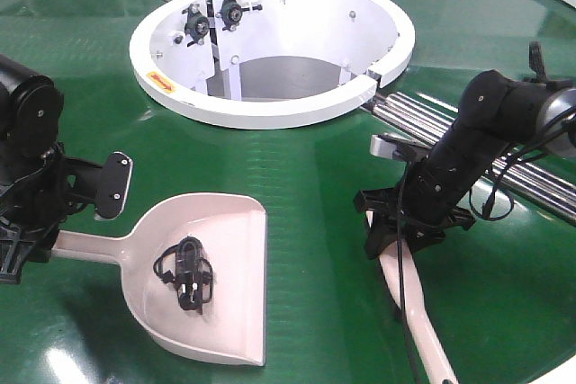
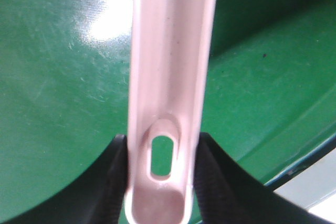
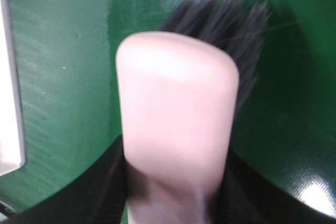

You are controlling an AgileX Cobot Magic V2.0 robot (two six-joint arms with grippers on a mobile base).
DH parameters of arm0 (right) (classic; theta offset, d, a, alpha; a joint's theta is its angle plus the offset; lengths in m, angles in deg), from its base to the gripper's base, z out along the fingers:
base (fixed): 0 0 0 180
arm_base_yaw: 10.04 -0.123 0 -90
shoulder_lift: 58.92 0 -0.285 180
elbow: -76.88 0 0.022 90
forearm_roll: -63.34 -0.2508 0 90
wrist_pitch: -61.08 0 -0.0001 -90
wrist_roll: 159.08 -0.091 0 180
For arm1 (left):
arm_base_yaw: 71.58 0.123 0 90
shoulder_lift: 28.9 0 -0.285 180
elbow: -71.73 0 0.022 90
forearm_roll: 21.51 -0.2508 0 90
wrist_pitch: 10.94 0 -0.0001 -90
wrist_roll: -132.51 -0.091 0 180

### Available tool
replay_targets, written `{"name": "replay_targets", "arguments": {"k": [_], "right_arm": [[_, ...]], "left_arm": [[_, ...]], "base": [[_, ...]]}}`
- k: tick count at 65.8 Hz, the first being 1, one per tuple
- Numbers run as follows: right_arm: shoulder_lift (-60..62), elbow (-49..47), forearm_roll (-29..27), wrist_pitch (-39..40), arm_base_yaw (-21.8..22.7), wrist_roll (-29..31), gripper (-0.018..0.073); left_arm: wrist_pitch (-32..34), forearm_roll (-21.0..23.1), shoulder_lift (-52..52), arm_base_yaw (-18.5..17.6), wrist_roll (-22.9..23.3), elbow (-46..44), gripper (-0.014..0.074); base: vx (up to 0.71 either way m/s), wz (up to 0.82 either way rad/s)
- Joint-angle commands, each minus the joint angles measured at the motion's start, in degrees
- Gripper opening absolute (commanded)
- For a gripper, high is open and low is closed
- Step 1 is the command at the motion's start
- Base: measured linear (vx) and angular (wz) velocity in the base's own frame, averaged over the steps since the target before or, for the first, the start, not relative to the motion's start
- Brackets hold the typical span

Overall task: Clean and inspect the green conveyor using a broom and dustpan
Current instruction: 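Move the brush back and lower it onto the belt with the right gripper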

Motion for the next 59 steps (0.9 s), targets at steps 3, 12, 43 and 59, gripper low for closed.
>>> {"name": "replay_targets", "arguments": {"k": [3, 12, 43, 59], "right_arm": [[2.75, -1.22, -1.63, -0.27, 0.30, 0.69, 0.0003], [2.75, -1.22, -1.69, -0.12, 0.30, 2.21, 0.0040], [2.81, -1.22, -1.82, -0.13, 0.30, 2.67, 0.0476], [6.44, -1.32, -1.34, 4.92, 0.16, 2.47, 0.0600]], "left_arm": [[-0.57, 0.82, 2.01, -0.68, 1.32, -1.55, -0.0025], [-0.57, 0.82, 2.01, -0.68, 1.32, -1.55, -0.0025], [-0.57, 0.82, 2.01, -0.68, 1.32, -1.55, -0.0023], [-0.57, 0.82, 2.01, -0.68, 1.32, -1.55, -0.0023]], "base": [[0.00, 0.00], [0.00, 0.00], [0.00, 0.00], [0.00, 0.00]]}}
